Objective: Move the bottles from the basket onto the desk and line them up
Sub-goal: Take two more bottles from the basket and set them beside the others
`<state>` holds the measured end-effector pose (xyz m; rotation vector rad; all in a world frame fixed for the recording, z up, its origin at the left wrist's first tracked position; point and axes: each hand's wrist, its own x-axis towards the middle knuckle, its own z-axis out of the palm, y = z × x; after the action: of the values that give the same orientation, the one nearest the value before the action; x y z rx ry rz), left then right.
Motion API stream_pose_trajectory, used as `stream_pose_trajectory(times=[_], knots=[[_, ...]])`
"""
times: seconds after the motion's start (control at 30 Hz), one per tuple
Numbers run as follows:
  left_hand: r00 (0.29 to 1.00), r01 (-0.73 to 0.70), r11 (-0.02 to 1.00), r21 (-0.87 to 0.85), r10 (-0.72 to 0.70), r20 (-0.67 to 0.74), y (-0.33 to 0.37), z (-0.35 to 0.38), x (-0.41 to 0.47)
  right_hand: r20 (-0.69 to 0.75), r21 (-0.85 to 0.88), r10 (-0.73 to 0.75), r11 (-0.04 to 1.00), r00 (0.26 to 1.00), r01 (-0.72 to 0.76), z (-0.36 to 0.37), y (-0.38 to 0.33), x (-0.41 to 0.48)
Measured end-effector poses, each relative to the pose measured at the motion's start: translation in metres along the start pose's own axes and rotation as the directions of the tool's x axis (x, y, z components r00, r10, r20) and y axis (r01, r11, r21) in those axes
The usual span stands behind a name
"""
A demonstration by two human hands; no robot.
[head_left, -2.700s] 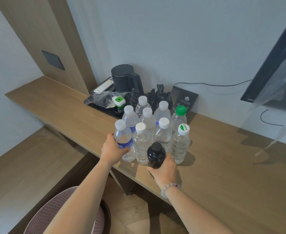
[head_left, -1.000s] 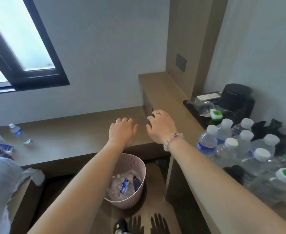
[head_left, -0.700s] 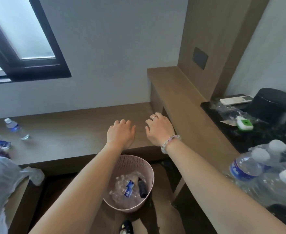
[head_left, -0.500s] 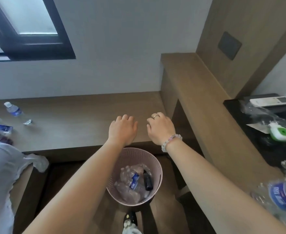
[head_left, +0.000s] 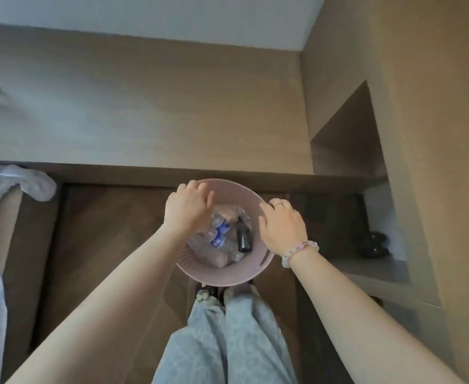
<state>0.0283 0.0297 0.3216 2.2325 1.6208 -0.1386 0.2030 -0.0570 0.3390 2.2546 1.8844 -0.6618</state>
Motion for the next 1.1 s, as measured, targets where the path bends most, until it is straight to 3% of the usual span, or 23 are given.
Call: stream_pose_trajectory(times=[0.27, 0.43, 0.67, 0.87, 1.1], knots=[[0.952, 0.29, 0.942, -0.168, -0.267, 0.148, -0.061, 0.172, 0.01, 0.288, 0.027, -0.048, 0.999, 0.956, 0.042, 0.179, 0.021, 0.054], [0.843, 0.537, 0.772, -0.338, -0.491, 0.218, -0.09, 0.266, 0.018, 0.401, 0.076, -0.061, 0.997, 0.914, 0.034, 0.285, 0.026, 0.099], [0.866, 0.5, 0.768, -0.4, -0.455, 0.209, -0.118, 0.337, 0.044, 0.457, 0.229, 0.174, 0.925, 0.872, -0.304, 0.402, 0.021, 0.17], [0.86, 0.498, 0.685, -0.531, -0.467, 0.204, -0.135, 0.357, 0.066, 0.495, 0.203, 0.204, 0.918, 0.844, -0.341, 0.462, 0.021, 0.201], [0.839, 0.534, 0.65, -0.541, -0.487, 0.242, -0.144, 0.377, 0.066, 0.525, 0.088, 0.196, 0.955, 0.828, -0.282, 0.492, 0.027, 0.212]])
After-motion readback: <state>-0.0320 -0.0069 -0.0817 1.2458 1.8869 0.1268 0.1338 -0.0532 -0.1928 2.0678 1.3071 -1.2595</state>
